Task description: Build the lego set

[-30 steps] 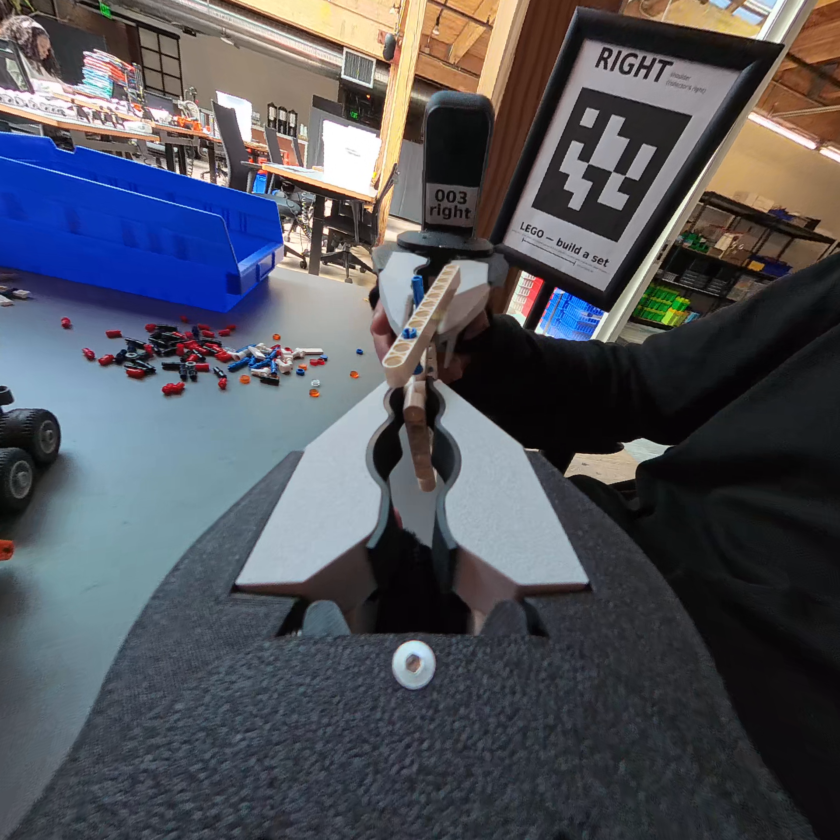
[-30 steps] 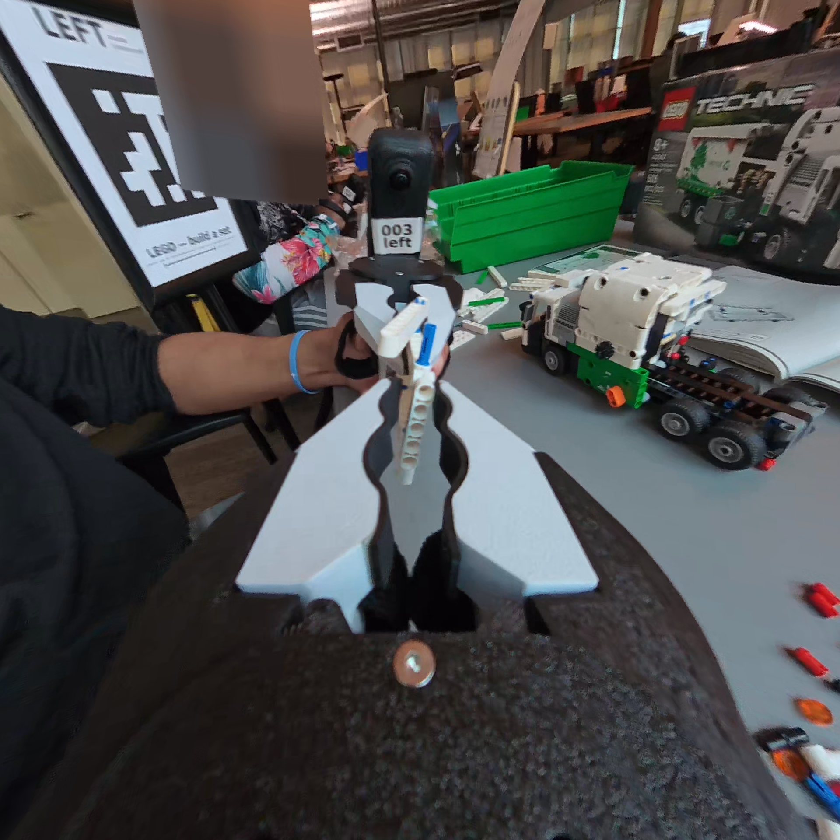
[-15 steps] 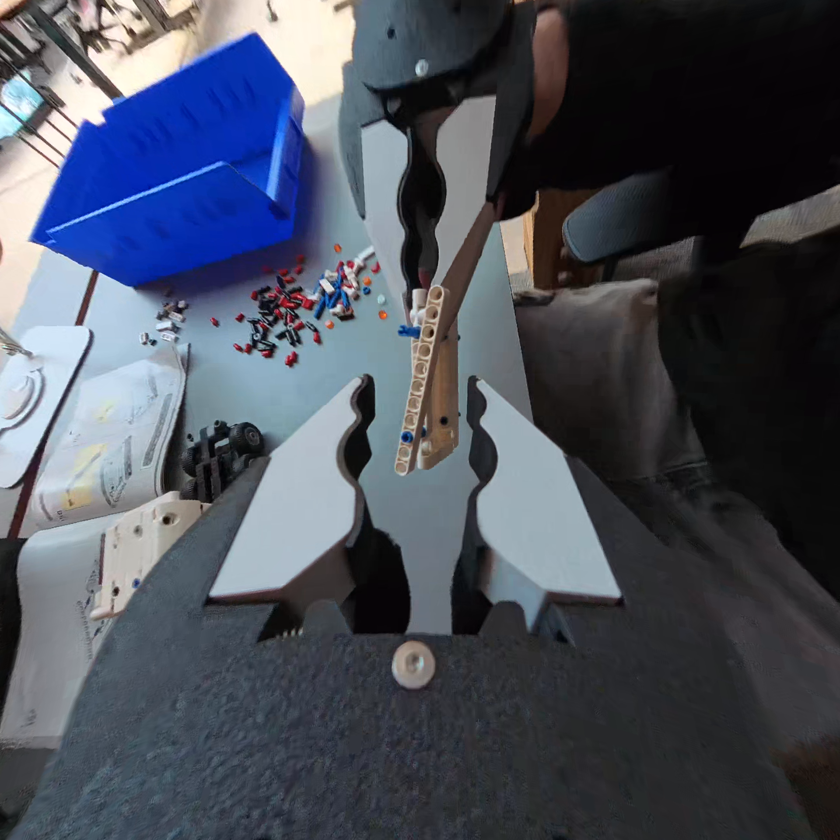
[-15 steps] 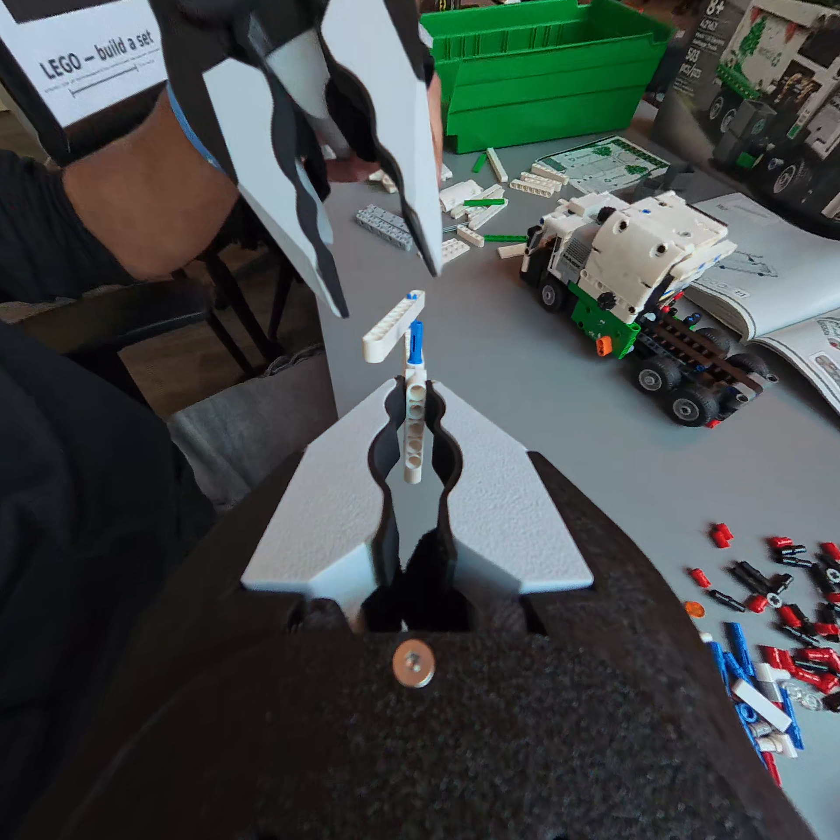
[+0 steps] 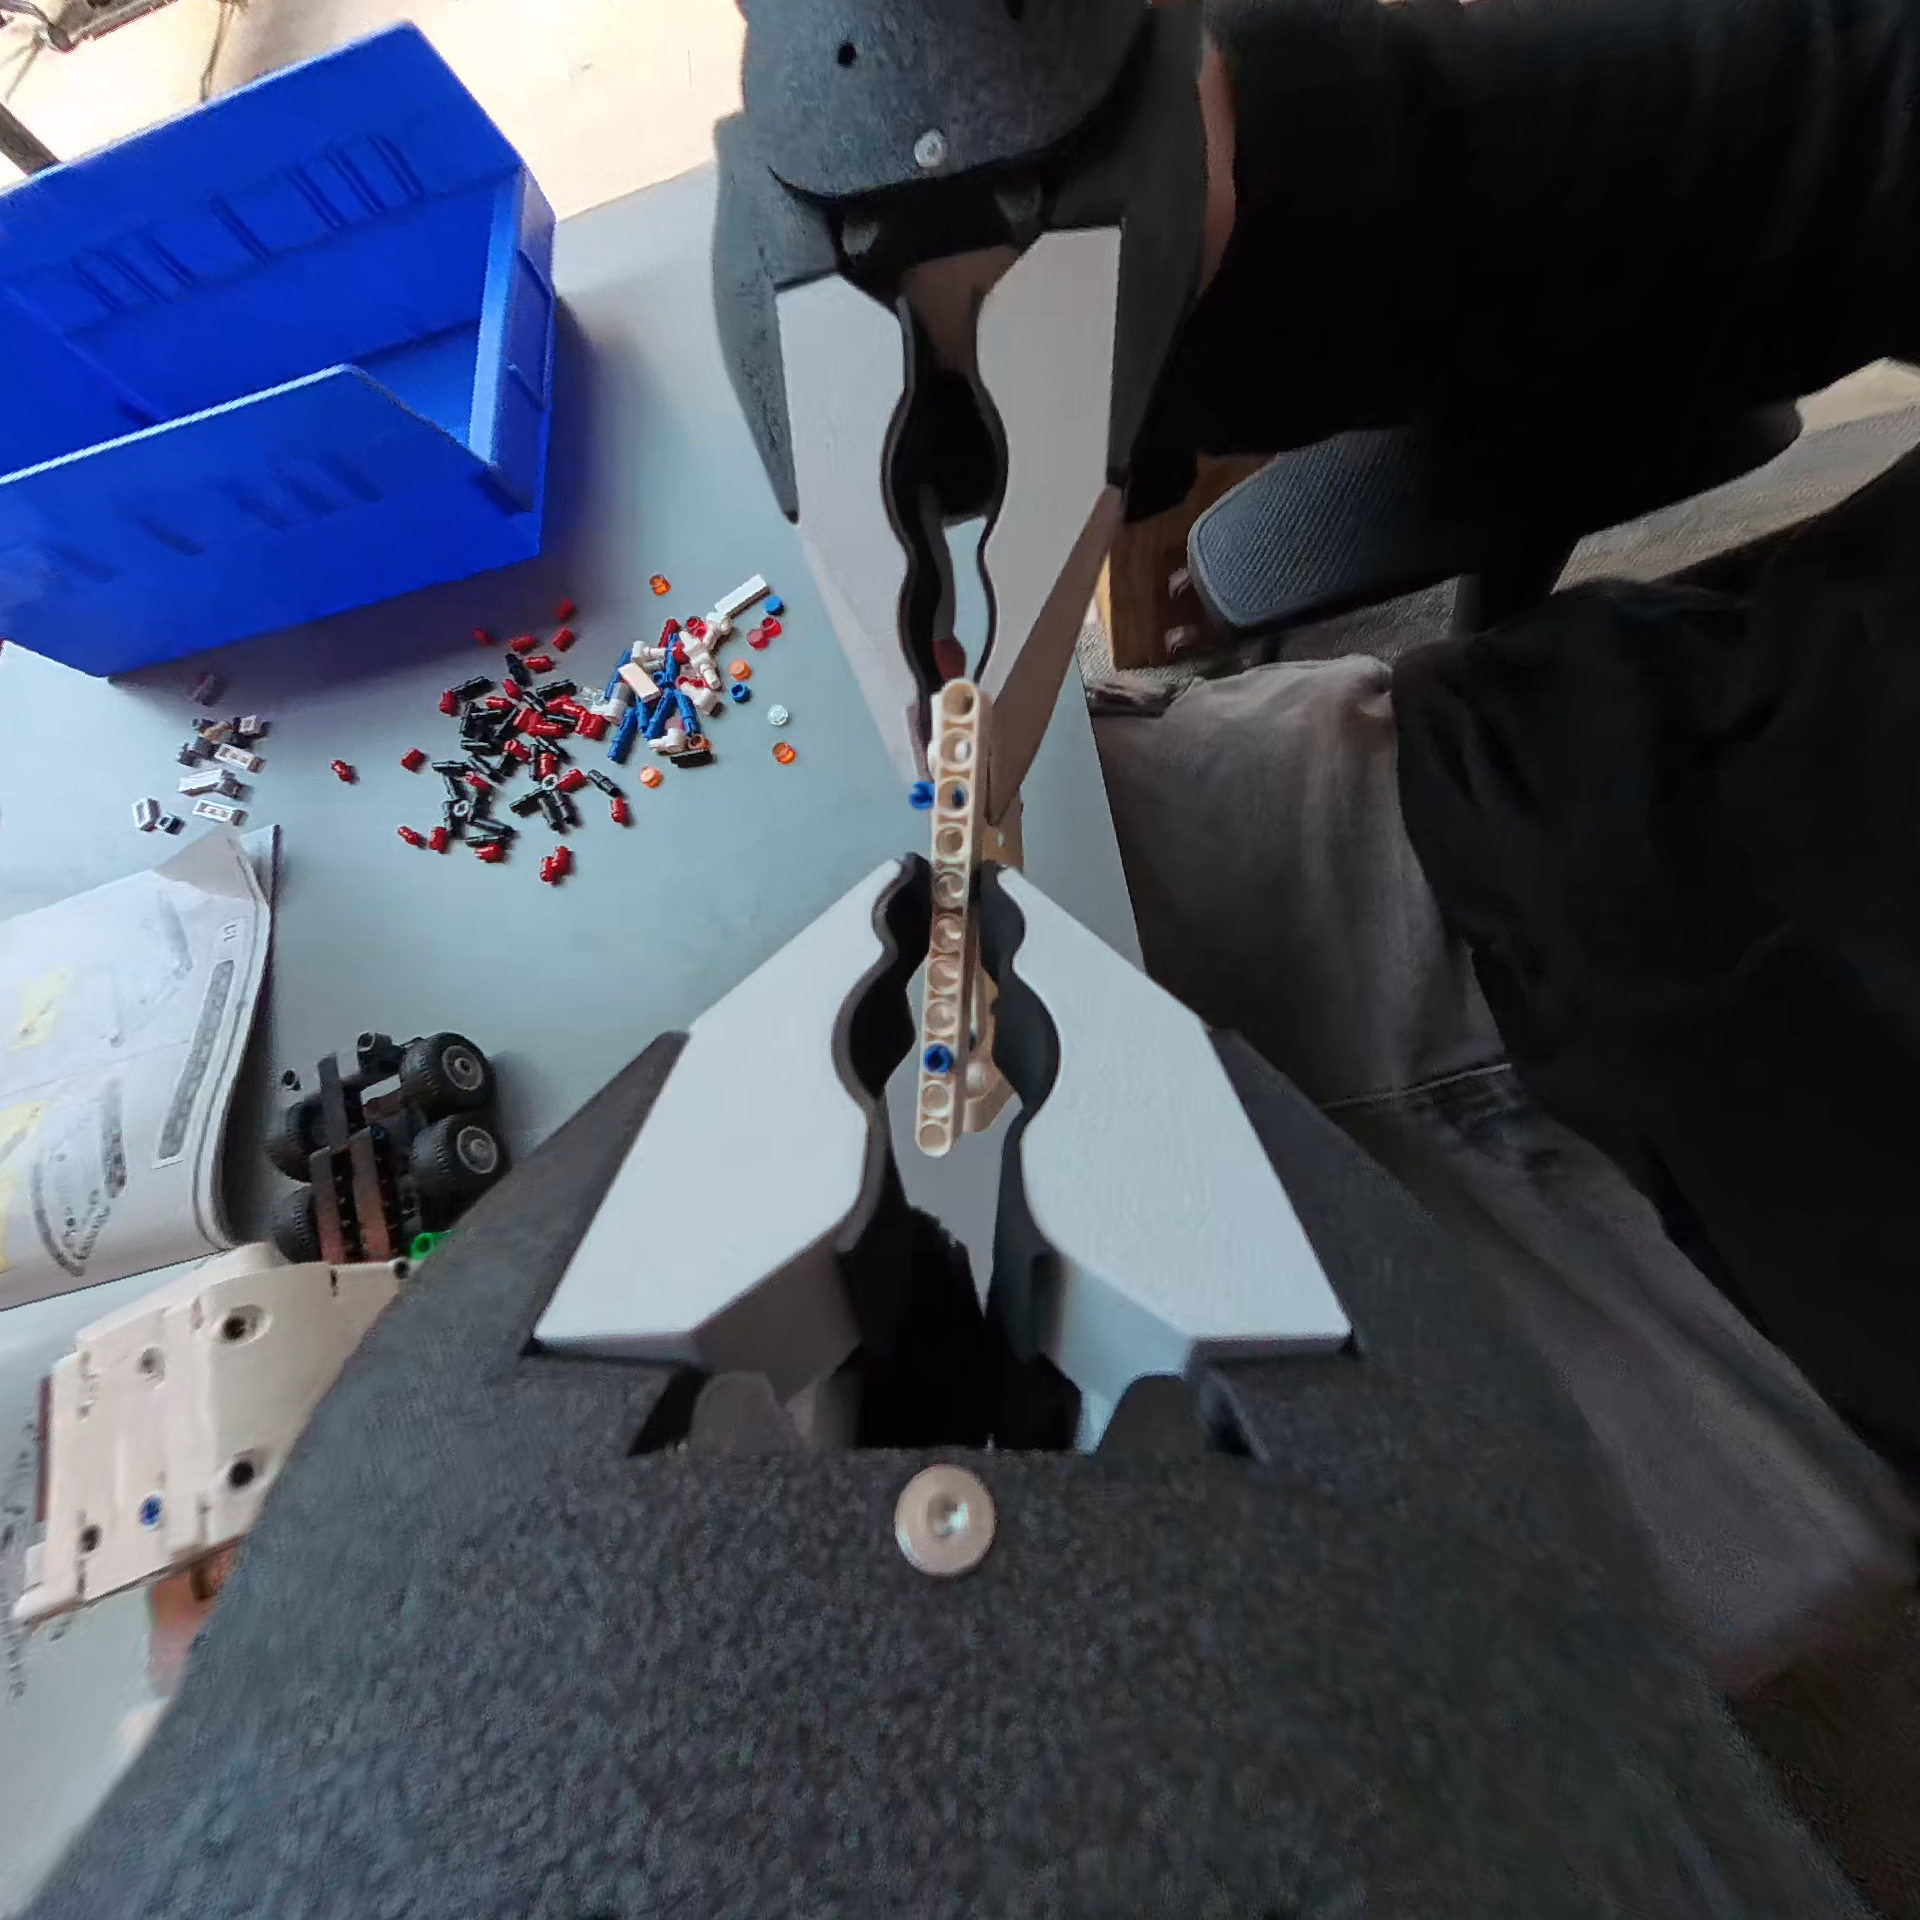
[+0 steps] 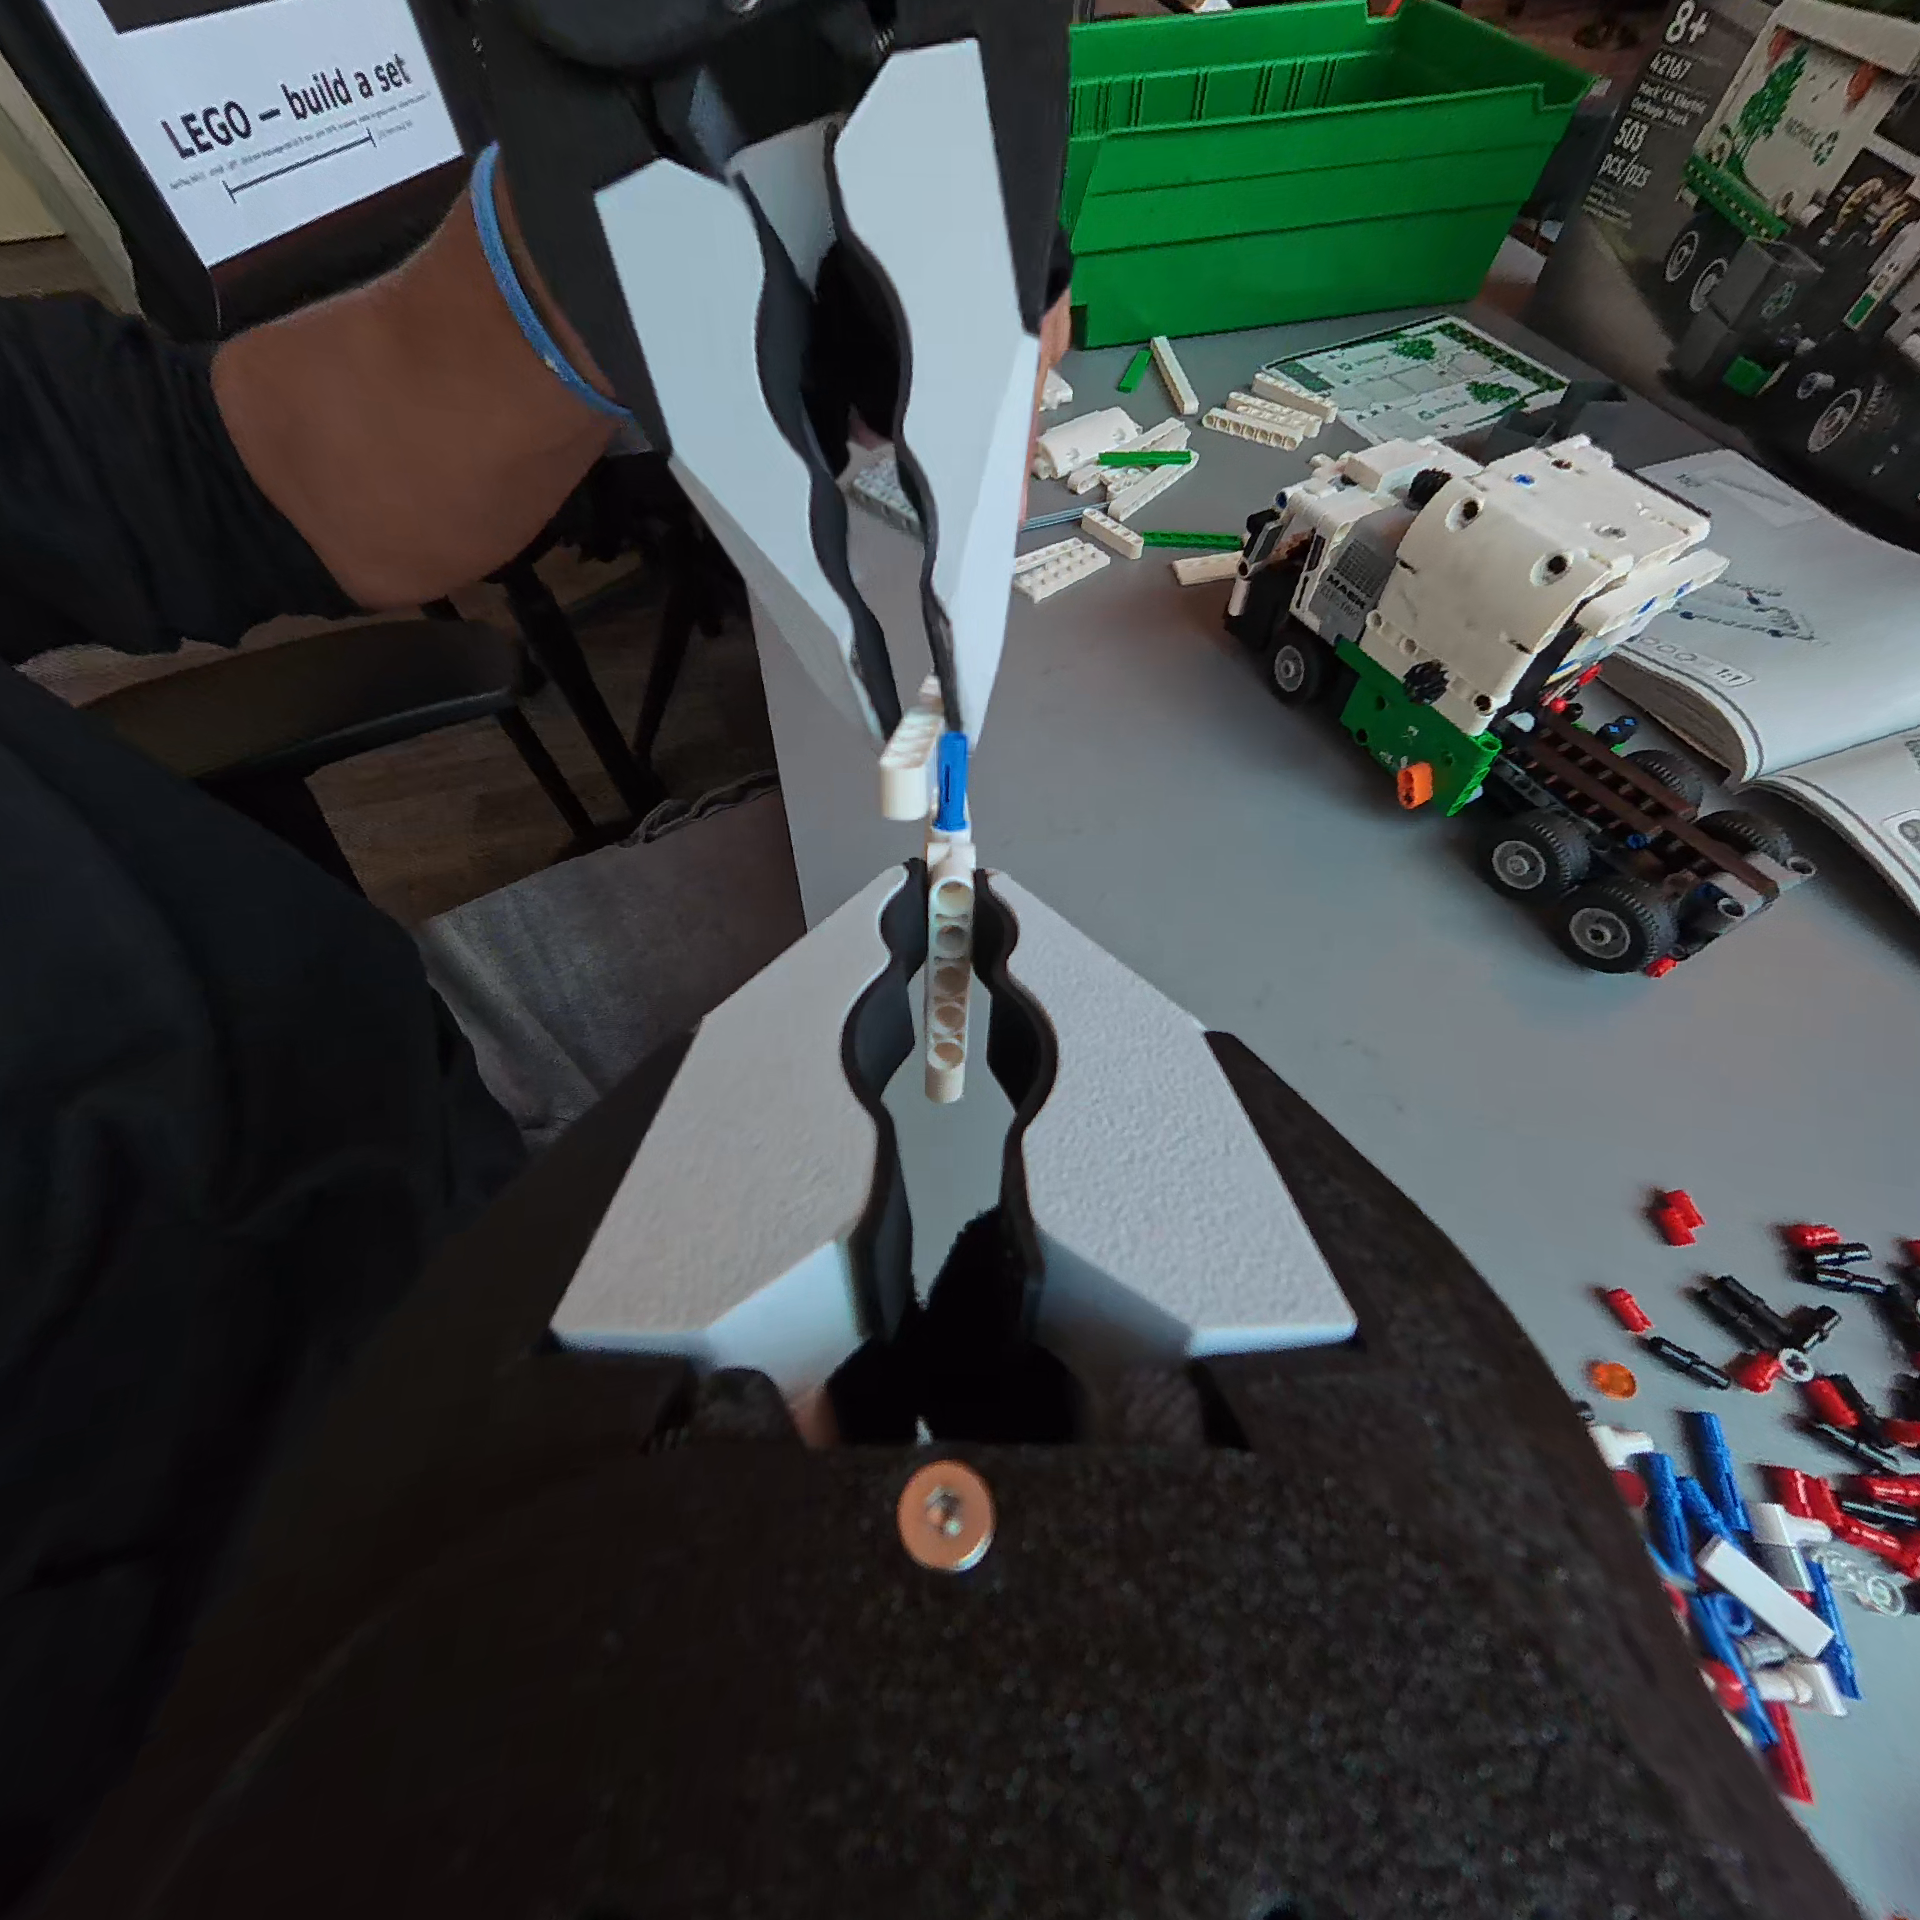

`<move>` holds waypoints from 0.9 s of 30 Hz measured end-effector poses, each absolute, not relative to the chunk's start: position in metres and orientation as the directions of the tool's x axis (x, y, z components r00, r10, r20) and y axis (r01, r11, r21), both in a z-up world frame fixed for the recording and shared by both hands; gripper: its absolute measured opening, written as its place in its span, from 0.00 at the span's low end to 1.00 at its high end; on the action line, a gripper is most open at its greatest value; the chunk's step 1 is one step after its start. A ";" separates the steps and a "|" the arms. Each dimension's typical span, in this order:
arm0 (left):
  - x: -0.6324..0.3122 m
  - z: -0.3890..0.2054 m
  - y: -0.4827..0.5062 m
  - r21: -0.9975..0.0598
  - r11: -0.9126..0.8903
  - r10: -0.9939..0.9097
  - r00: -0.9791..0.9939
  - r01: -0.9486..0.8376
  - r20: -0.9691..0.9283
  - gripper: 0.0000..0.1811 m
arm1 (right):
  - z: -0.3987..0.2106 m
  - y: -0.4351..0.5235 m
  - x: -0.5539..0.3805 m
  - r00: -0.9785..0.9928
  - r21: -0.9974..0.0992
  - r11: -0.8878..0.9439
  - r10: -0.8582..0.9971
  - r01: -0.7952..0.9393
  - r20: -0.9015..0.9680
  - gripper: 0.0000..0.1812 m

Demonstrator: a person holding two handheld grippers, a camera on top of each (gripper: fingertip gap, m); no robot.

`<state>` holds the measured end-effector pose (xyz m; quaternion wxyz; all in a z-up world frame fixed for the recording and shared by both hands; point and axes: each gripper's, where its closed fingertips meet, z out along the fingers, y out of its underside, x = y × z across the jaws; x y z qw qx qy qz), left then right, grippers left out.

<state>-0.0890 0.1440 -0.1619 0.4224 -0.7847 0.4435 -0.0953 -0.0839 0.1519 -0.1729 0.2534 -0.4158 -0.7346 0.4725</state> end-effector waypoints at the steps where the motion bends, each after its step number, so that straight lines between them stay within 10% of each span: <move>1: -0.088 -0.159 0.145 -0.777 -0.257 -0.771 0.606 -0.575 -0.194 0.04 | -0.173 0.153 -0.084 -0.521 -0.908 0.217 0.854 0.358 -0.002 0.04; 27: -0.082 -0.159 0.163 -0.953 -0.272 -0.694 0.713 -0.134 0.097 0.04 | -0.160 0.167 -0.085 -0.488 -0.962 0.105 0.872 0.250 -0.031 0.04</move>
